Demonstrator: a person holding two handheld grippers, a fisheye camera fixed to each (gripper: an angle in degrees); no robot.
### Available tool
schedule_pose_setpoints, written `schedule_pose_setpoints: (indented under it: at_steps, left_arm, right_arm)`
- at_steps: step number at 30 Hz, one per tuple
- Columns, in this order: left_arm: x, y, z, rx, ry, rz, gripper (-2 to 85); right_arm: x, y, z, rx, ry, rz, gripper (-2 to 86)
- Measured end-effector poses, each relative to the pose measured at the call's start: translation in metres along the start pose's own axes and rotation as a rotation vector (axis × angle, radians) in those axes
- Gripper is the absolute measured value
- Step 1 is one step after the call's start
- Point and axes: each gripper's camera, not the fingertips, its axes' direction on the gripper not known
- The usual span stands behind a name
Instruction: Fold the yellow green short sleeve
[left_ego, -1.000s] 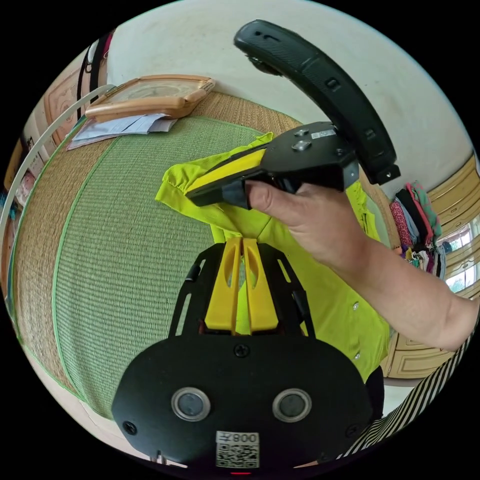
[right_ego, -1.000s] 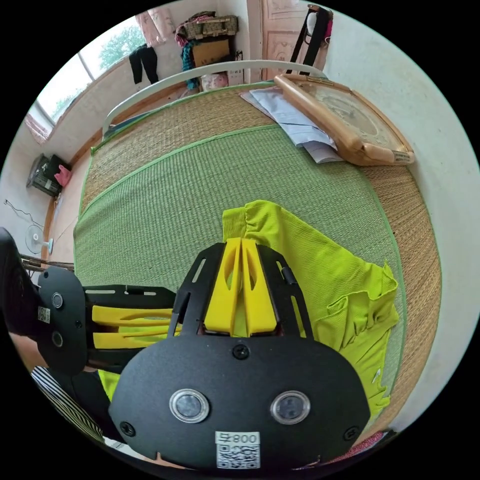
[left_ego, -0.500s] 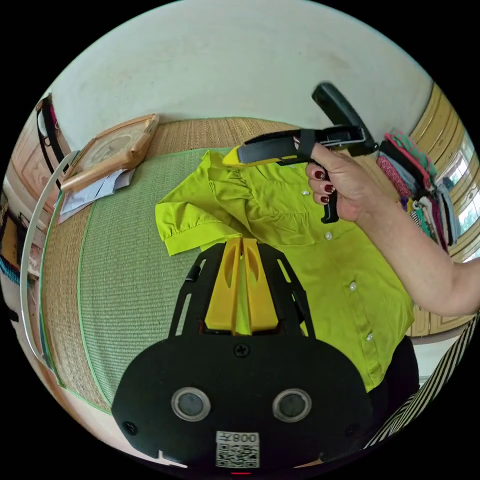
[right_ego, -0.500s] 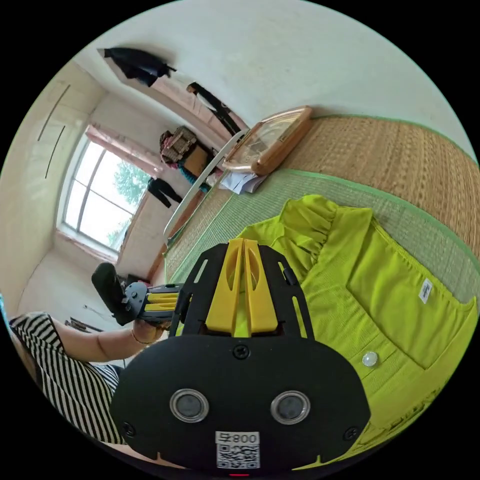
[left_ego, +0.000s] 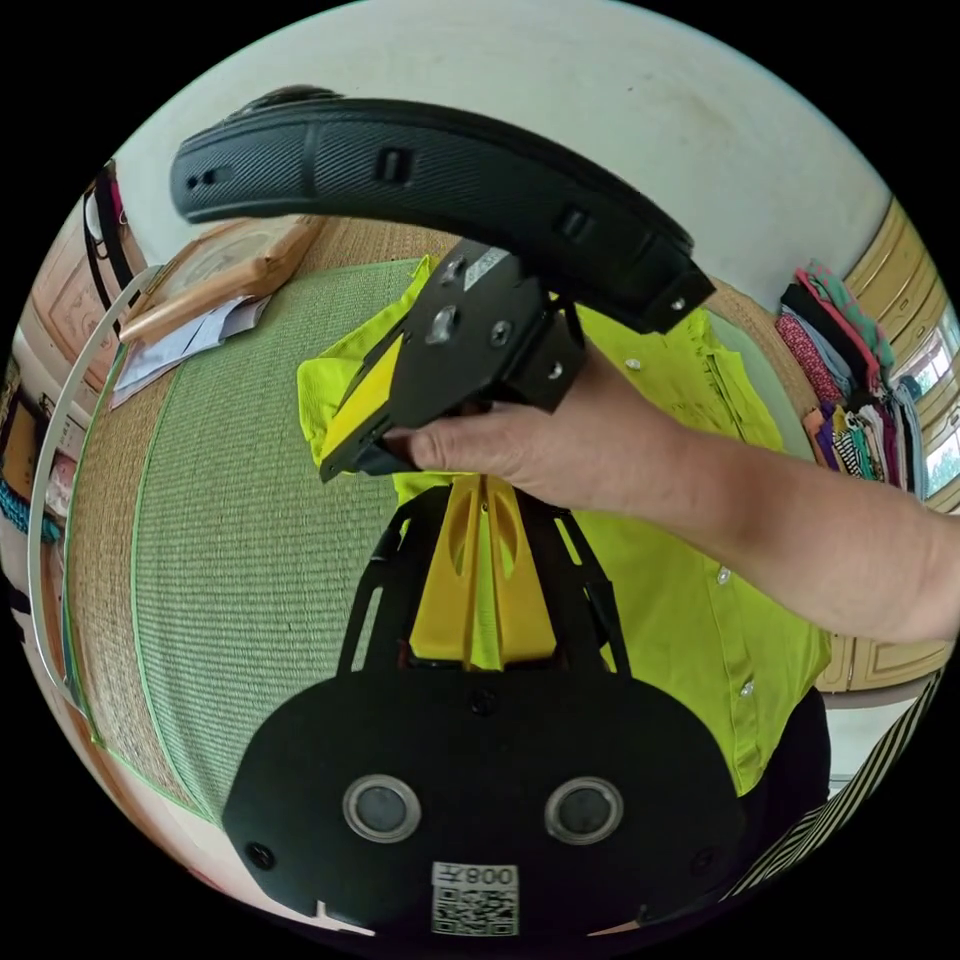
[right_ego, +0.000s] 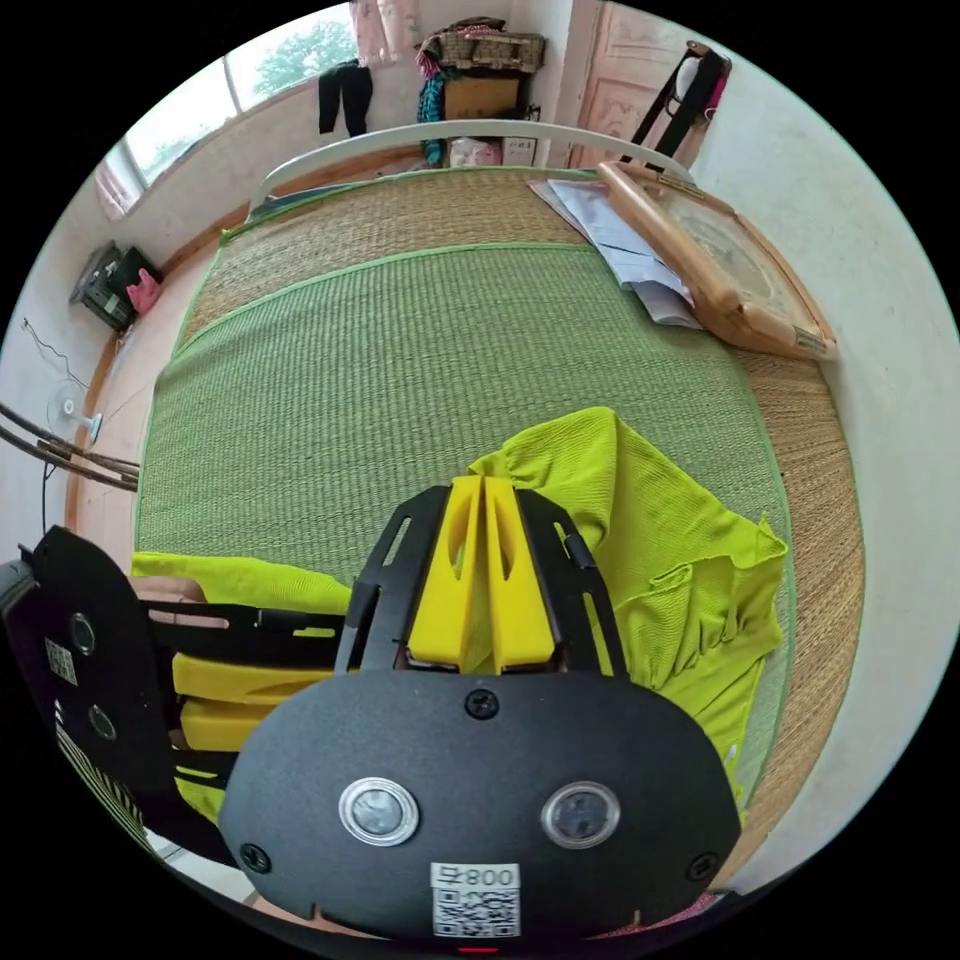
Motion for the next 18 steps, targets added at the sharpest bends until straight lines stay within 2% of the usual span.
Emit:
schedule_pose_setpoints:
  at_steps: [3, 5, 10, 13, 18]
  left_arm:
    - [0.005, 0.003, 0.0, 0.016, -0.007, -0.005, 0.4]
    - [0.01, 0.003, -0.008, 0.049, -0.023, 0.011, 0.4]
    - [0.027, 0.002, -0.02, 0.11, -0.052, 0.09, 0.3]
    - [0.04, -0.001, -0.016, 0.118, -0.076, 0.144, 0.3]
    - [0.057, -0.004, 0.02, -0.017, -0.066, 0.226, 0.3]
  right_arm:
    - [0.019, 0.011, -0.012, 0.026, -0.058, 0.047, 0.4]
    - [0.043, 0.029, -0.036, 0.119, -0.126, 0.126, 0.3]
    - [0.153, 0.134, -0.12, 0.486, -0.454, 0.443, 0.3]
    - [0.193, 0.191, -0.121, 0.51, -0.558, 0.565, 0.2]
    - [0.212, 0.247, -0.09, 0.4, -0.6, 0.711, 0.1]
